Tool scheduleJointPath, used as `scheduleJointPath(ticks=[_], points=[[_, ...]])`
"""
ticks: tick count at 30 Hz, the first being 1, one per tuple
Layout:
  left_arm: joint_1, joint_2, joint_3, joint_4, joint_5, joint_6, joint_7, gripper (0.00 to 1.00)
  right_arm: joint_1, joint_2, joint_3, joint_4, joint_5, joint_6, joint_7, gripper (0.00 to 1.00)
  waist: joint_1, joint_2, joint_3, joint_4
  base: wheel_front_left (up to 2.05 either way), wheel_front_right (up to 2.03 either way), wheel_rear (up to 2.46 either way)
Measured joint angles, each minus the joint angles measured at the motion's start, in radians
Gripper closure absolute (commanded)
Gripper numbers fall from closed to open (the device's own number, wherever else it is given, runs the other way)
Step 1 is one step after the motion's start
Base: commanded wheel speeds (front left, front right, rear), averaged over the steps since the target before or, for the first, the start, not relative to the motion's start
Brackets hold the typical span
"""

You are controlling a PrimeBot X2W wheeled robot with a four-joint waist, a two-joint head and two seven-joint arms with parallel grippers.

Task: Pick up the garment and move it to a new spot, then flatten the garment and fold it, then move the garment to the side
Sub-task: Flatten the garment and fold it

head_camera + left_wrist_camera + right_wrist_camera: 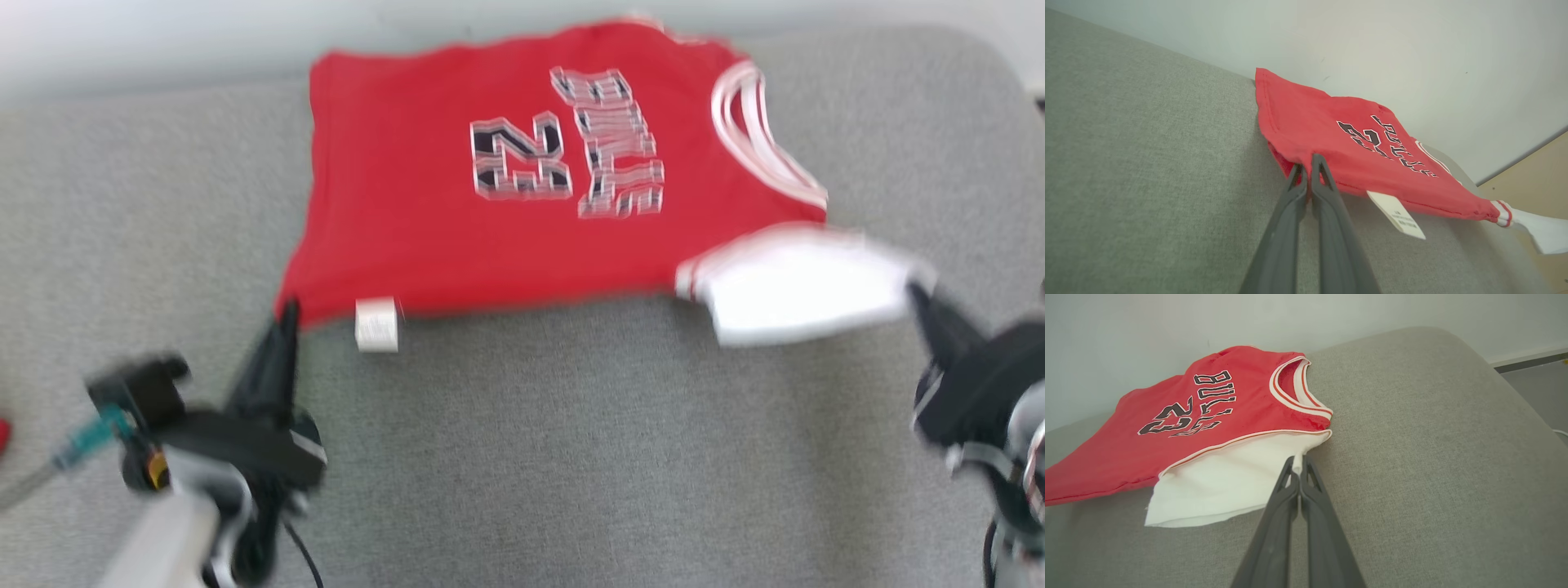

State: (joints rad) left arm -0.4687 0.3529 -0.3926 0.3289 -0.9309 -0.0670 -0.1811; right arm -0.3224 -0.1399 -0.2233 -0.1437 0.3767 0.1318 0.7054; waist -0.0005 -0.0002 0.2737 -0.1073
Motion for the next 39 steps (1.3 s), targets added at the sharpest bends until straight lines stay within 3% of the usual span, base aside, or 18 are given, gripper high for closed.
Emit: scheduleJointPath(ticks=[8,21,29,34,39], points=[[0.177,-0.033,0.007,-0.005,-0.007,0.052,-0.047,1.00,0.190,0.072,-0.059,-0.049,-0.070,0.000,0.071,1.00,0.0002,0.0000,-0.095,0.018,0.00,0.00,0.00],[0.361,-0.037,-0.023,-0.035,-0.005,0.103,-0.051,1.00,0.409,0.088,-0.096,-0.080,-0.095,0.000,0.278,1.00,0.0004,0.0001,-0.195,0.060,0.00,0.00,0.00],[0.438,0.000,-0.073,-0.048,0.019,0.156,0.020,1.00,0.494,0.090,-0.105,-0.112,-0.088,0.000,0.380,1.00,0.0004,0.0002,-0.222,0.069,0.00,0.00,0.00],[0.463,0.027,-0.096,-0.076,0.038,0.196,0.070,1.00,0.509,0.090,-0.092,-0.123,-0.078,0.000,0.372,1.00,0.0005,0.0002,-0.223,0.071,0.00,0.00,0.00],[0.461,0.027,-0.093,-0.100,0.038,0.189,0.055,1.00,0.471,0.090,-0.069,-0.123,-0.099,0.000,0.299,1.00,0.0005,0.0003,-0.218,0.078,0.00,0.00,0.00]])
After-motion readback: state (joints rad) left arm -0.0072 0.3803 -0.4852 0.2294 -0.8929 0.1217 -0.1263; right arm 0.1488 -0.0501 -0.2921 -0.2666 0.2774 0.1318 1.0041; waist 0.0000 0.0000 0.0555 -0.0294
